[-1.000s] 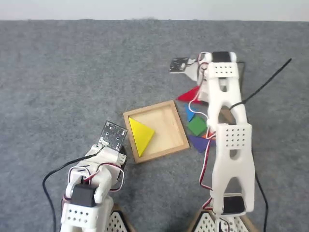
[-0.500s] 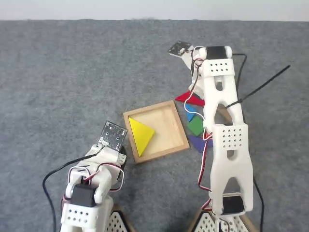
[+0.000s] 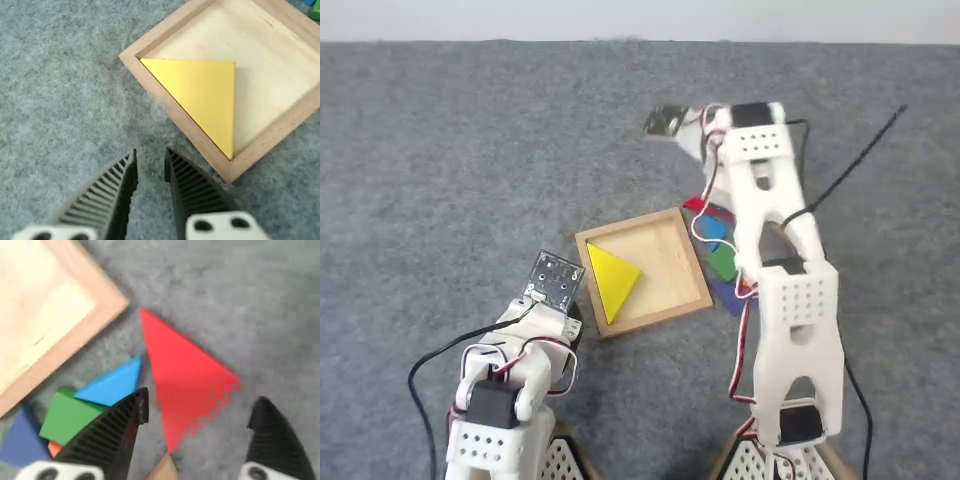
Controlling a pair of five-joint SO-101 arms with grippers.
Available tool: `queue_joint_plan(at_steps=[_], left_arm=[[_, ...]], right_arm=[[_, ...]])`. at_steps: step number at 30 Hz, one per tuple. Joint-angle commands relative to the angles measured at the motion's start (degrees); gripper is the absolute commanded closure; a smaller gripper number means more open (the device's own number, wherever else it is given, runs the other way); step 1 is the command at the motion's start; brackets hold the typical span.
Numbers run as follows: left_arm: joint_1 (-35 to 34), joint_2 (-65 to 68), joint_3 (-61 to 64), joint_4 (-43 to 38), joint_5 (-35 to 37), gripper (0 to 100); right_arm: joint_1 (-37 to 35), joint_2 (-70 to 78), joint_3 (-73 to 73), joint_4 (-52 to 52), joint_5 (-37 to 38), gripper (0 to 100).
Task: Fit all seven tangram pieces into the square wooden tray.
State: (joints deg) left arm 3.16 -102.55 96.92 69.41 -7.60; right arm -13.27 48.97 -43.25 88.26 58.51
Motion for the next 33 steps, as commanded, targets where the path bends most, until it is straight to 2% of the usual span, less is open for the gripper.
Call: queue_joint_plan(at_steps=[1, 11, 15, 21, 28, 33], left_arm=[[0.0, -0.09, -0.4, 0.26, 0.7, 91], [0.0, -0.09, -0.4, 0.26, 0.7, 91], [0.0, -0.09, -0.4, 0.26, 0.7, 91], [0.0, -0.09, -0.4, 0.26, 0.7, 91], [0.0, -0.09, -0.4, 0.26, 0.7, 91], [0.0, -0.09, -0.4, 0.26, 0.7, 91]], right_arm=[[-0.04, 0.66, -0.79, -2.24, 2.9, 66.2], [1.8, 5.58, -0.79, -7.96, 3.96, 68.0], [1.98, 7.16, -0.79, -7.96, 7.91, 77.9], [1.8, 7.08, -0.79, -6.37, 7.65, 90.6], [1.98, 6.99, -0.79, -1.98, -0.44, 90.9], [1.63, 6.99, -4.57, -0.66, -12.04, 91.1]])
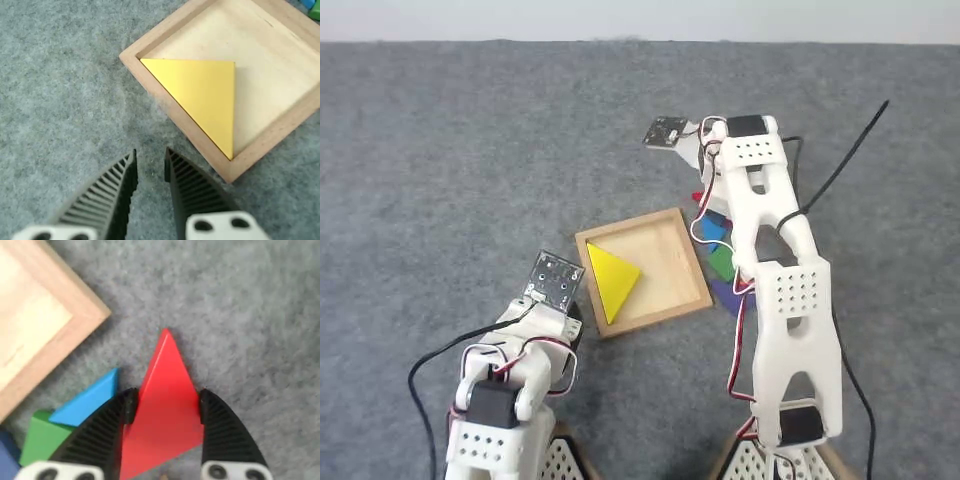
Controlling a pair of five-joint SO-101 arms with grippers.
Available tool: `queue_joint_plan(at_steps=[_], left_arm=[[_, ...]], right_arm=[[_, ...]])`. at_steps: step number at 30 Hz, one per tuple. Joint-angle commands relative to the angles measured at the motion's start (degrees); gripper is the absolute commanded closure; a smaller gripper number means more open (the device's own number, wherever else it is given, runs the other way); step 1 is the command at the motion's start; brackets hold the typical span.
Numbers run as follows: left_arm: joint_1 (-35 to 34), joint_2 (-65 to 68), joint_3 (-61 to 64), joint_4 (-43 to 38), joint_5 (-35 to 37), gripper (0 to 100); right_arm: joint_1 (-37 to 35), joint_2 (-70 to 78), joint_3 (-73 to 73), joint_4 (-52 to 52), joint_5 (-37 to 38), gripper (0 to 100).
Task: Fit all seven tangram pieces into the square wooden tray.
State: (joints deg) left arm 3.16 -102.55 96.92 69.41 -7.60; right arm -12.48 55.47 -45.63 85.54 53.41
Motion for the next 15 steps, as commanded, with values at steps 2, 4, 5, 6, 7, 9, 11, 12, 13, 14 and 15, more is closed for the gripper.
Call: queue_joint_plan(at_steps=[2, 4, 5, 6, 7, 9, 11, 12, 13, 14, 15], left_arm=[[0.0, -0.09, -0.4, 0.26, 0.7, 91], [0.0, -0.09, -0.4, 0.26, 0.7, 91], [0.0, -0.09, -0.4, 0.26, 0.7, 91], [0.0, -0.09, -0.4, 0.26, 0.7, 91], [0.0, -0.09, -0.4, 0.26, 0.7, 91], [0.0, -0.09, -0.4, 0.26, 0.7, 91], [0.0, -0.09, -0.4, 0.26, 0.7, 91], [0.0, -0.09, -0.4, 0.26, 0.7, 91], [0.0, -0.09, -0.4, 0.26, 0.7, 91], [0.0, -0.09, -0.4, 0.26, 0.7, 91], [0.0, -0.09, -0.4, 0.26, 0.7, 91]], right_arm=[[0.84, 0.48, -5.63, 2.07, -12.57, 90.8], [0.84, 0.48, -9.23, 2.86, -16.62, 90.7], [0.84, 0.48, -11.52, 4.18, -17.58, 90.5], [0.84, 0.48, -14.07, 6.37, -18.02, 89.4], [0.84, 0.48, -16.44, 8.92, -18.11, 87.3], [1.01, 0.66, -21.1, 14.46, -18.37, 81.9], [1.27, 0.92, -24.62, 17.71, -18.2, 76.9], [1.8, 0.48, -24.79, 17.54, -18.2, 74.9], [2.59, 0.4, -25.23, 17.45, -18.37, 73.4], [3.03, 0.13, -25.67, 17.54, -18.81, 73.1], [3.65, -0.31, -25.85, 17.63, -20.57, 73.7]])
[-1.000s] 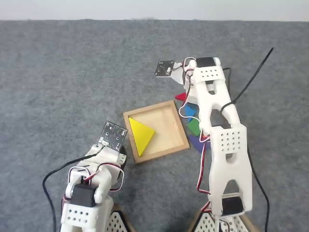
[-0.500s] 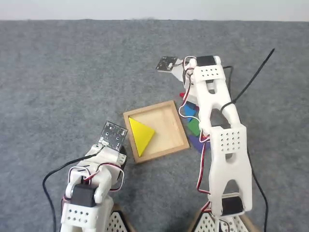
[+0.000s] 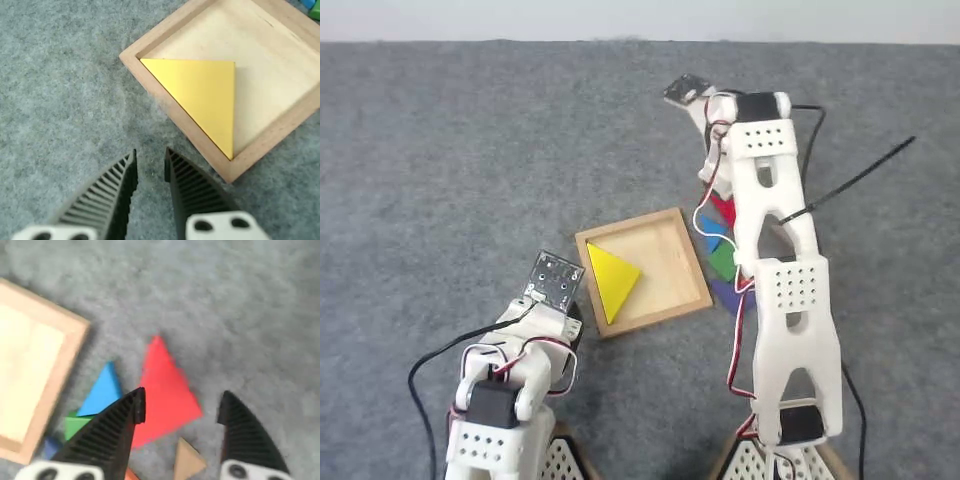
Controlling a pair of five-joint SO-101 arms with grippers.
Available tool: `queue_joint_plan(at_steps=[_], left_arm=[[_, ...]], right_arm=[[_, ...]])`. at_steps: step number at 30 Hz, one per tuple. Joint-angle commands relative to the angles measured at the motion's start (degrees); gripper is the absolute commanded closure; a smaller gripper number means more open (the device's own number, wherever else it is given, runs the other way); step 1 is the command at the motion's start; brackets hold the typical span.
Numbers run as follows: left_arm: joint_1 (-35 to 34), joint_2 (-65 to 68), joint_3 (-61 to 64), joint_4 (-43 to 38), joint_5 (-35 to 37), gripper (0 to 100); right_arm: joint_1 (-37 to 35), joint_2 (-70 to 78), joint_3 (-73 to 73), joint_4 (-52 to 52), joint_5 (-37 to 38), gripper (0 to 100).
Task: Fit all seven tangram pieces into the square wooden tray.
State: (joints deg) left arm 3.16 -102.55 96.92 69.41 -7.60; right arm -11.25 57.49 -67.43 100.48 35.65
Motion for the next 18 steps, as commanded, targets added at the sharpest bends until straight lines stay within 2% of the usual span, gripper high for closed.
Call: queue_joint_plan(at_steps=[1, 5, 12, 18], left_arm=[[0.0, -0.09, -0.4, 0.26, 0.7, 91], [0.0, -0.09, -0.4, 0.26, 0.7, 91], [0.0, -0.09, -0.4, 0.26, 0.7, 91], [0.0, -0.09, -0.4, 0.26, 0.7, 91]], right_arm=[[2.86, -2.95, -3.69, 2.68, -5.27, 74.5], [5.05, -6.29, 1.14, 2.59, -11.96, 75.0], [4.18, -8.04, 14.95, 1.1, -10.81, 74.2], [2.51, -5.58, 15.91, -3.03, -10.11, 62.7]])
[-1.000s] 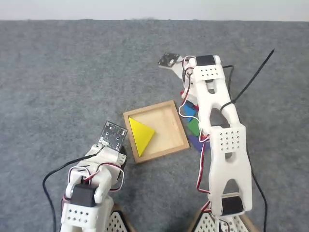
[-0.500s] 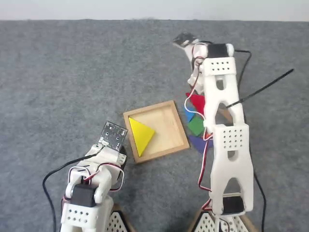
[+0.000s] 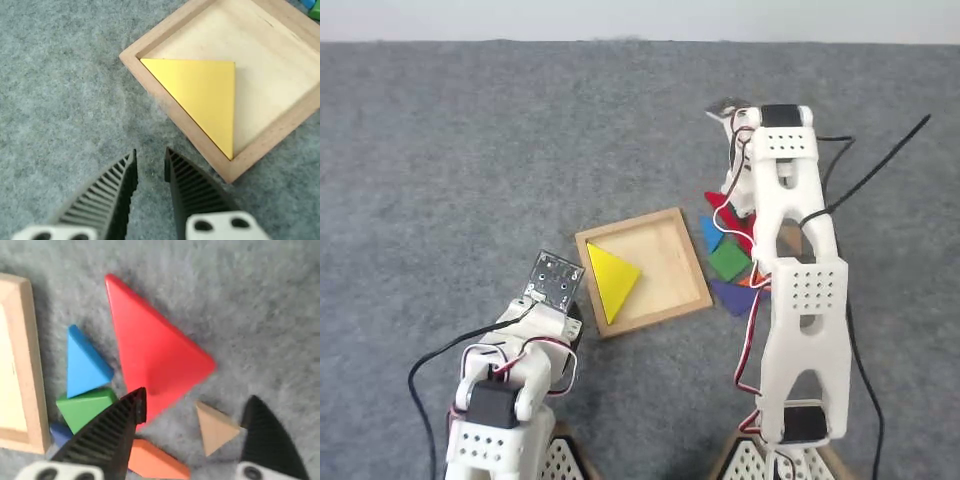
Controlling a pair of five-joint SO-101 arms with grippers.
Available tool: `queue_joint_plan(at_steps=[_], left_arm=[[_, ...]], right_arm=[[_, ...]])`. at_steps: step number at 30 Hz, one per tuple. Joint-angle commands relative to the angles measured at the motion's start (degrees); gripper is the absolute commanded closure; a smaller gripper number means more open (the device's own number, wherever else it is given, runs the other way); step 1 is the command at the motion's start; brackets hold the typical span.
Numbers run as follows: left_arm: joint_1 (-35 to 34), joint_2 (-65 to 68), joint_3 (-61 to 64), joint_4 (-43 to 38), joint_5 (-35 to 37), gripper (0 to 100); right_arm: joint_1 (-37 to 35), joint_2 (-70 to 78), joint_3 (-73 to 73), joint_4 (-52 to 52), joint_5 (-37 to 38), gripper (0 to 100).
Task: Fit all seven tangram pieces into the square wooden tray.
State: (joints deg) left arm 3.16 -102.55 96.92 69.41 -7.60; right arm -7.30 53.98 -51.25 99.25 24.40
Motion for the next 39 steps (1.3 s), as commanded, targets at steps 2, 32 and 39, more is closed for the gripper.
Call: queue_joint_plan(at_steps=[2, 32, 39], left_arm=[[0.0, -0.09, -0.4, 0.26, 0.7, 91], [0.0, -0.09, -0.4, 0.26, 0.7, 91], [0.0, -0.09, -0.4, 0.26, 0.7, 91]], right_arm=[[-2.24, -1.19, -0.35, -2.86, 1.23, 61.9], [-5.67, 5.76, -3.6, -2.77, 3.52, 91.6], [-1.27, -0.31, -11.6, 3.65, -2.73, 81.7]])
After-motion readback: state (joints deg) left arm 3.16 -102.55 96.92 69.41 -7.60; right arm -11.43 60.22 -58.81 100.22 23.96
